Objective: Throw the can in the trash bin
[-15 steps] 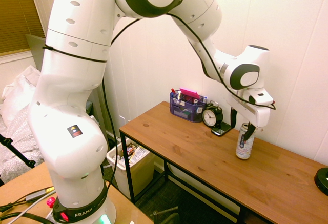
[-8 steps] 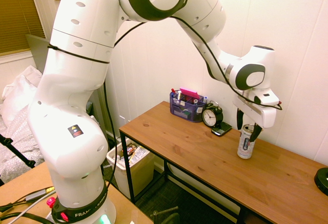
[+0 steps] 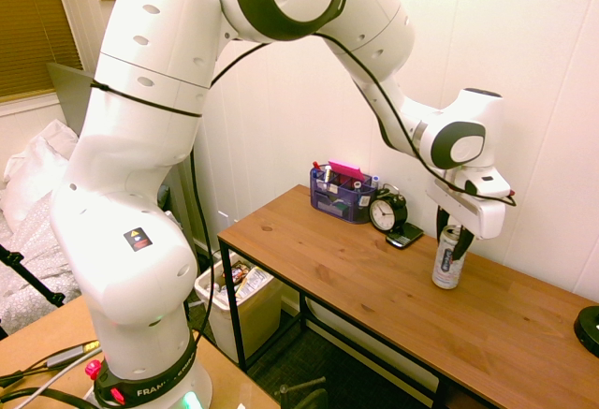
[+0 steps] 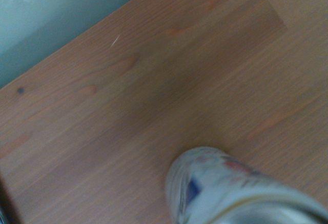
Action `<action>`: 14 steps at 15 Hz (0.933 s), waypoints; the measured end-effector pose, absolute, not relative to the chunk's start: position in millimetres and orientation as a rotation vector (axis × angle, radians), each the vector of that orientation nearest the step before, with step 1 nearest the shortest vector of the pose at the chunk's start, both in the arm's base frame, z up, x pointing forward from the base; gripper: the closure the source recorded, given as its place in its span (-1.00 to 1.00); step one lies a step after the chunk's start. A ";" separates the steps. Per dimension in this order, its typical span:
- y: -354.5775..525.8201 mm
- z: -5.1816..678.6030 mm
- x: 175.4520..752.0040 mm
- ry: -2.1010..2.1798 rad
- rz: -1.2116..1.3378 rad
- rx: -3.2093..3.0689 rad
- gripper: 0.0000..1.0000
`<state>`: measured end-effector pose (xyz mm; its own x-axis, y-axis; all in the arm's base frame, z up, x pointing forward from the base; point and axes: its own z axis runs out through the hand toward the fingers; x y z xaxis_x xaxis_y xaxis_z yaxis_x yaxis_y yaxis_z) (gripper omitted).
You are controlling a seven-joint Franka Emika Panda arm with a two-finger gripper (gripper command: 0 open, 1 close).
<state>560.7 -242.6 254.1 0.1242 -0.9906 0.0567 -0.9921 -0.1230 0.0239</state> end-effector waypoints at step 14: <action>24.1 329.8 486.8 -1.383 0.104 2.814 1.00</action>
<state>486.8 24.1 329.8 0.6090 -0.7908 0.0615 -0.7911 -0.6112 -0.0250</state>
